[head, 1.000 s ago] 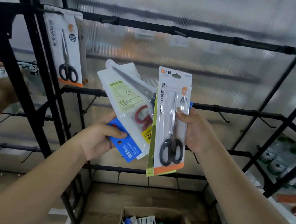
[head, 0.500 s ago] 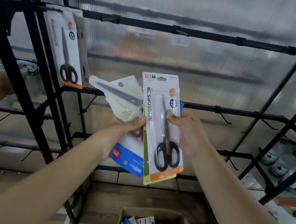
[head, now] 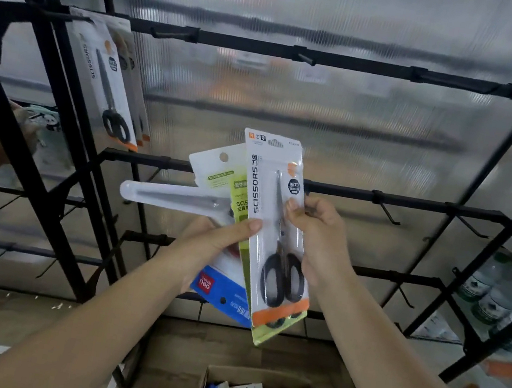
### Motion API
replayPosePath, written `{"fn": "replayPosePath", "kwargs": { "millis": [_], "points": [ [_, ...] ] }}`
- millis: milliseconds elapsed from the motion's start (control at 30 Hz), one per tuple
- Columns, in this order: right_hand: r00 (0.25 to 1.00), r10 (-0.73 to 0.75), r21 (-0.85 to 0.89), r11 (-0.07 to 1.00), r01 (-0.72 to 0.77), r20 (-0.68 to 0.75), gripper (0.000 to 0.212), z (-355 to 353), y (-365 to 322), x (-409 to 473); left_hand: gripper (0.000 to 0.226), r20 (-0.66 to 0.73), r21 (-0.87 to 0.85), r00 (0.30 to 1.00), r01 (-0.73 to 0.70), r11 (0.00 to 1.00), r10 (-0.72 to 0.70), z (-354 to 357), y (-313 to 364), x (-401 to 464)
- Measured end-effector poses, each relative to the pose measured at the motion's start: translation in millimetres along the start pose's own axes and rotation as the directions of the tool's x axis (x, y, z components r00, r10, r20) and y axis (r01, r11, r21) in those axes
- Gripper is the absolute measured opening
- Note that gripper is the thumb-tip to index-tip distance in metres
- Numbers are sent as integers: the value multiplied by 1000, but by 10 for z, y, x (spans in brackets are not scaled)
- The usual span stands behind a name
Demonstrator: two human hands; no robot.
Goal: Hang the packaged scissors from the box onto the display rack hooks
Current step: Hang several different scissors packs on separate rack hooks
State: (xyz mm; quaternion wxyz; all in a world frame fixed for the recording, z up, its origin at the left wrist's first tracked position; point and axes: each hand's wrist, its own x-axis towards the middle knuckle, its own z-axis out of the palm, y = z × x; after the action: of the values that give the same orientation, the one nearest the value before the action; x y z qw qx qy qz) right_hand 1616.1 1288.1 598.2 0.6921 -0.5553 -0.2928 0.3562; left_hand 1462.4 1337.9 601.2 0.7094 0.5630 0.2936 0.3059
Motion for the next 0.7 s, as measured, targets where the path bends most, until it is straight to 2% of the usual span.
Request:
{"fn": "replayPosePath", "kwargs": {
  "millis": [100,167,267,367,567,700],
  "points": [
    [997,65,31,997,-66,45,5,-39,55,52,38,53,-136,999,5,991,3,-3,-37,30],
    [995,91,56,994,-93,51,5,-29,89,81,46,-3,-137,1000,8,990,-8,-30,-77,40],
    [993,114,78,990,-117,41,7,37,103,146,33,-113,-154,993,16,988,-34,-87,-133,42],
    [990,138,149,980,-134,-16,7,162,79,212,30,-185,-150,983,-29,988,1,-200,-130,44],
    [998,2,113,994,5,-60,14,595,57,222,5,-351,-26,932,-104,994,89,-618,101,2],
    [993,-109,-5,994,108,-49,15,1030,23,225,21,-483,109,860,-127,986,164,-1179,295,-77]
  ]
}}
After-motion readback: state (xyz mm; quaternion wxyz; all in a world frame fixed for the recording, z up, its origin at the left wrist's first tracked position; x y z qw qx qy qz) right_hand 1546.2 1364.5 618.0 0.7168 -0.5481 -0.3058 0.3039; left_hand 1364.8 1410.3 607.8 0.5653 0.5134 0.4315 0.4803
